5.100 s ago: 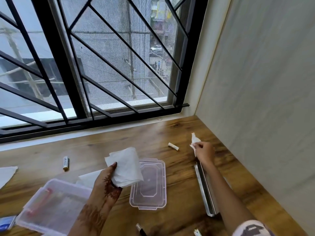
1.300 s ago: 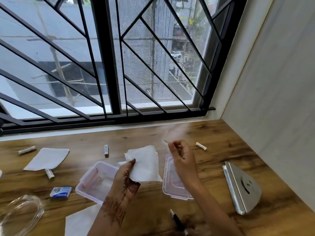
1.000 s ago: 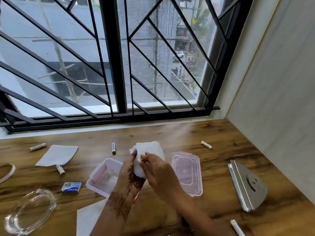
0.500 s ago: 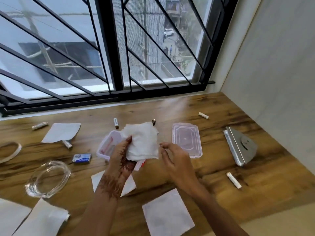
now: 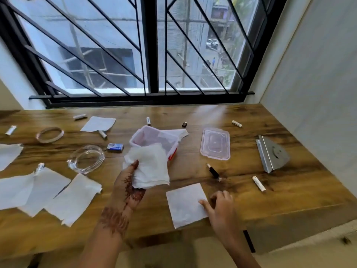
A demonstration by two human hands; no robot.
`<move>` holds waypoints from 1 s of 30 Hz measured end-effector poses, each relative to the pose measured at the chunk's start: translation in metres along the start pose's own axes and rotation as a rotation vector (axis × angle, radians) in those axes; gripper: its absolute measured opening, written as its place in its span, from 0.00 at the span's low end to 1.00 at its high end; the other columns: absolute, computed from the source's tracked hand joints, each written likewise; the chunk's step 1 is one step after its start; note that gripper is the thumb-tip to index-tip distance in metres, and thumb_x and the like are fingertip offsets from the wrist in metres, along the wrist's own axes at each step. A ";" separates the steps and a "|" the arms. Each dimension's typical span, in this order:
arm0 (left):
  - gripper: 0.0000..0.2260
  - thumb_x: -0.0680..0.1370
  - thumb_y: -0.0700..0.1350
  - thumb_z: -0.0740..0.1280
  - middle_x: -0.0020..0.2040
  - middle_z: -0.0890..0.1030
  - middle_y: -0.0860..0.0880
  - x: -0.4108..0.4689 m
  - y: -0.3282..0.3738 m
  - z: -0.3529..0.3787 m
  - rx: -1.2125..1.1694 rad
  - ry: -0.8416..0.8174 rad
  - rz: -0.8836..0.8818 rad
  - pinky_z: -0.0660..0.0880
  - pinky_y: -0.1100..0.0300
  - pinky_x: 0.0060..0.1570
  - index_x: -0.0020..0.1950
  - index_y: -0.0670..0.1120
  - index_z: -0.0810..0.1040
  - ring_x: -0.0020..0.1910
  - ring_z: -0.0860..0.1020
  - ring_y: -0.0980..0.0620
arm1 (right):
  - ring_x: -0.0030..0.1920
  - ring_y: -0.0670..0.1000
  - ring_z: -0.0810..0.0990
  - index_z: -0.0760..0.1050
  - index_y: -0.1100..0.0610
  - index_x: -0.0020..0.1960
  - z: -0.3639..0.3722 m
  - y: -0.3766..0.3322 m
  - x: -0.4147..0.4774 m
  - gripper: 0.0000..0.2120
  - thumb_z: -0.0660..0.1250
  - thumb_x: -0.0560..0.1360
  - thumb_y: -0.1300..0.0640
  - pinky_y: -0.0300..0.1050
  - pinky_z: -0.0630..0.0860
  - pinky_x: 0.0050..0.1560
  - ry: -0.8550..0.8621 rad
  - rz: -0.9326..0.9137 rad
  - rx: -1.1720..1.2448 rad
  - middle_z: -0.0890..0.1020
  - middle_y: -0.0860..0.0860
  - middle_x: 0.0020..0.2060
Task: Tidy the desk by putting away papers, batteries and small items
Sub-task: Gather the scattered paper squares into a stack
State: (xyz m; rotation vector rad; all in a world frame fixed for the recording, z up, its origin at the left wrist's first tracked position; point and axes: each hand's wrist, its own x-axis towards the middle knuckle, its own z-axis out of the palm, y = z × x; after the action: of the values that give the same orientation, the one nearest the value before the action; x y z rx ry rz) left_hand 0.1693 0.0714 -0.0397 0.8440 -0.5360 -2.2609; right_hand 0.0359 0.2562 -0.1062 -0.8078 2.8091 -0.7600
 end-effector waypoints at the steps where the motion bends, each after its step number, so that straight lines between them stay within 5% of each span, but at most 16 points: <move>1: 0.07 0.79 0.42 0.60 0.32 0.84 0.47 -0.012 -0.001 0.001 -0.008 -0.001 0.002 0.80 0.55 0.26 0.47 0.43 0.77 0.30 0.83 0.51 | 0.49 0.48 0.71 0.75 0.55 0.49 0.002 0.002 -0.005 0.15 0.66 0.72 0.44 0.41 0.71 0.47 0.004 0.006 0.027 0.76 0.50 0.48; 4: 0.03 0.73 0.39 0.69 0.35 0.85 0.45 -0.040 -0.005 -0.011 -0.062 -0.052 -0.016 0.79 0.54 0.26 0.45 0.42 0.80 0.32 0.84 0.50 | 0.51 0.50 0.73 0.76 0.56 0.48 0.001 0.003 -0.015 0.11 0.66 0.74 0.48 0.49 0.73 0.53 0.009 0.009 0.069 0.77 0.50 0.47; 7: 0.04 0.77 0.39 0.64 0.35 0.85 0.46 -0.060 -0.008 -0.019 -0.044 -0.013 -0.023 0.78 0.57 0.25 0.48 0.43 0.77 0.32 0.84 0.50 | 0.48 0.50 0.75 0.77 0.54 0.45 -0.004 0.001 -0.017 0.08 0.67 0.73 0.49 0.50 0.74 0.51 -0.010 0.048 0.128 0.78 0.48 0.43; 9: 0.07 0.72 0.39 0.69 0.35 0.85 0.45 -0.070 -0.009 -0.020 -0.049 -0.020 -0.033 0.78 0.56 0.24 0.50 0.42 0.77 0.32 0.84 0.49 | 0.42 0.49 0.76 0.76 0.54 0.42 -0.010 -0.002 -0.015 0.07 0.68 0.73 0.50 0.45 0.75 0.43 -0.031 0.098 0.260 0.79 0.48 0.39; 13: 0.06 0.76 0.40 0.65 0.37 0.85 0.45 -0.077 -0.013 -0.023 -0.065 -0.002 -0.039 0.78 0.55 0.25 0.51 0.42 0.76 0.34 0.84 0.49 | 0.39 0.49 0.77 0.75 0.57 0.42 -0.030 -0.014 -0.013 0.05 0.68 0.73 0.56 0.34 0.69 0.34 -0.046 0.071 0.568 0.77 0.48 0.35; 16: 0.26 0.62 0.39 0.78 0.39 0.85 0.43 -0.082 -0.018 -0.019 -0.086 -0.009 -0.036 0.79 0.53 0.26 0.58 0.40 0.76 0.36 0.84 0.47 | 0.39 0.44 0.77 0.76 0.58 0.45 -0.049 -0.036 -0.016 0.05 0.70 0.72 0.58 0.34 0.74 0.39 0.032 -0.056 0.634 0.77 0.46 0.36; 20: 0.11 0.79 0.41 0.59 0.37 0.85 0.43 -0.079 -0.020 -0.018 -0.092 0.035 -0.037 0.79 0.53 0.25 0.60 0.40 0.74 0.34 0.84 0.47 | 0.39 0.42 0.77 0.74 0.57 0.51 -0.064 -0.075 -0.021 0.10 0.71 0.71 0.60 0.31 0.75 0.41 0.097 -0.308 0.527 0.78 0.46 0.38; 25: 0.10 0.80 0.41 0.59 0.37 0.85 0.42 -0.079 -0.016 -0.016 -0.095 0.018 -0.063 0.80 0.52 0.27 0.56 0.40 0.75 0.34 0.84 0.46 | 0.43 0.51 0.82 0.71 0.57 0.59 -0.053 -0.122 -0.036 0.17 0.70 0.72 0.61 0.39 0.77 0.43 0.117 -0.573 0.309 0.83 0.54 0.44; 30: 0.17 0.80 0.46 0.58 0.37 0.83 0.43 -0.074 -0.005 -0.019 -0.059 0.035 -0.036 0.79 0.59 0.26 0.68 0.43 0.69 0.35 0.83 0.49 | 0.46 0.51 0.82 0.70 0.56 0.62 -0.022 -0.158 -0.063 0.18 0.67 0.74 0.56 0.41 0.79 0.48 0.032 -0.703 0.284 0.82 0.55 0.49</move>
State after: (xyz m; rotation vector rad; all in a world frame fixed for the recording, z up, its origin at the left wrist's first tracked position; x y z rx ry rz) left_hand 0.2222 0.1241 -0.0249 0.8687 -0.4391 -2.2783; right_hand 0.1577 0.1831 -0.0099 -1.7491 2.3263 -1.2214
